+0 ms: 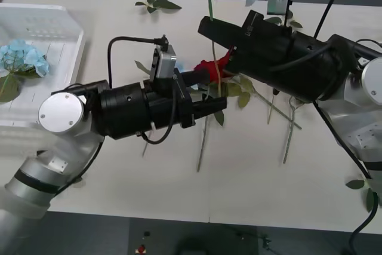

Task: Put the red flowers into the right box and the blue flowers into the left box

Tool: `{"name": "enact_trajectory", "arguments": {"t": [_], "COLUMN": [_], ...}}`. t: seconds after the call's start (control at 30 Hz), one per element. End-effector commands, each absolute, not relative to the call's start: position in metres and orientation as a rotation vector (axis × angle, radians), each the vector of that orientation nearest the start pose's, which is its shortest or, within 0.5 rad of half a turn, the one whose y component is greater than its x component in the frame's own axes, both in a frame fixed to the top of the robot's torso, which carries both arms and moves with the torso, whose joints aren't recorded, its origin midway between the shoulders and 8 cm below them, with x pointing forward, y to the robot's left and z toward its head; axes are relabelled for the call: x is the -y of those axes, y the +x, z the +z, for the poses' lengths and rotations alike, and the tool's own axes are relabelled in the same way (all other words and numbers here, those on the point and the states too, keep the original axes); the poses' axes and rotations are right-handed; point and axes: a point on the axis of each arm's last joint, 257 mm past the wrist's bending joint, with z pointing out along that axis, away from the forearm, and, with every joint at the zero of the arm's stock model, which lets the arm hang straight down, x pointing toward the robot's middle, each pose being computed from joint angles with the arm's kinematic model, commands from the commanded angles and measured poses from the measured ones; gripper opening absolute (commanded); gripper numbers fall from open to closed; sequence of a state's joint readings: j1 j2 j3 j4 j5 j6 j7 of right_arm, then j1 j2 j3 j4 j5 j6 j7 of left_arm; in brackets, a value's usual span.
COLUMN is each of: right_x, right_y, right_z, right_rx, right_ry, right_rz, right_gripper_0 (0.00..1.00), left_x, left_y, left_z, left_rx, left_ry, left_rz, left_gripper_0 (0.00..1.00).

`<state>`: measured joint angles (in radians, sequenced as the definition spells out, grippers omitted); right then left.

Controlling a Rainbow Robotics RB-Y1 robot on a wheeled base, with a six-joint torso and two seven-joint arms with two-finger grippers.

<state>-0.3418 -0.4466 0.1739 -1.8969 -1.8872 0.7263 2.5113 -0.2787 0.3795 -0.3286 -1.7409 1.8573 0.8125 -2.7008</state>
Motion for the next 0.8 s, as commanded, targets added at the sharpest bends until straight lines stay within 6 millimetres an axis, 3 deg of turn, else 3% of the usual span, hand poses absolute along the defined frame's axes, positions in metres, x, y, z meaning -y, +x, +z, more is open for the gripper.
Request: {"name": "enact_trajectory", "arguments": {"t": [0.03,0.27,0.33,0.37,0.73,0.77,0.8], "right_x": [-0.004,-0.004,-0.004,-0.004,-0.003,-0.004,-0.003], "right_y": [0.427,0.427,0.427,0.427,0.428,0.428,0.428], "right_z": [0.035,0.036,0.036,0.036,0.038,0.038,0.038], "right_rx": [-1.186,-1.186,-1.186,-1.186,-1.185,-1.186,-1.185], "right_ry": [-0.739,-0.739,-0.738,-0.738,-0.734,-0.735,-0.734], "right_rz": [1.089,1.089,1.092,1.091,1.091,1.092,1.091], "right_gripper_0": [0.0,0.0,0.0,0.0,0.0,0.0,0.0], "left_x": [0.049,0.055,0.056,0.057,0.063,0.064,0.065], "left_y": [0.408,0.404,0.406,0.407,0.423,0.424,0.426], "left_z": [-0.1,-0.098,-0.095,-0.093,-0.066,-0.064,-0.062], "left_rx": [-1.349,-1.344,-1.338,-1.336,-1.29,-1.286,-1.285], "left_ry": [0.858,0.841,0.82,0.815,0.798,0.797,0.797], "left_rz": [-1.159,-1.198,-1.203,-1.205,-1.169,-1.167,-1.162], "left_gripper_0": [0.86,0.83,0.63,0.58,0.57,0.49,0.31]}}
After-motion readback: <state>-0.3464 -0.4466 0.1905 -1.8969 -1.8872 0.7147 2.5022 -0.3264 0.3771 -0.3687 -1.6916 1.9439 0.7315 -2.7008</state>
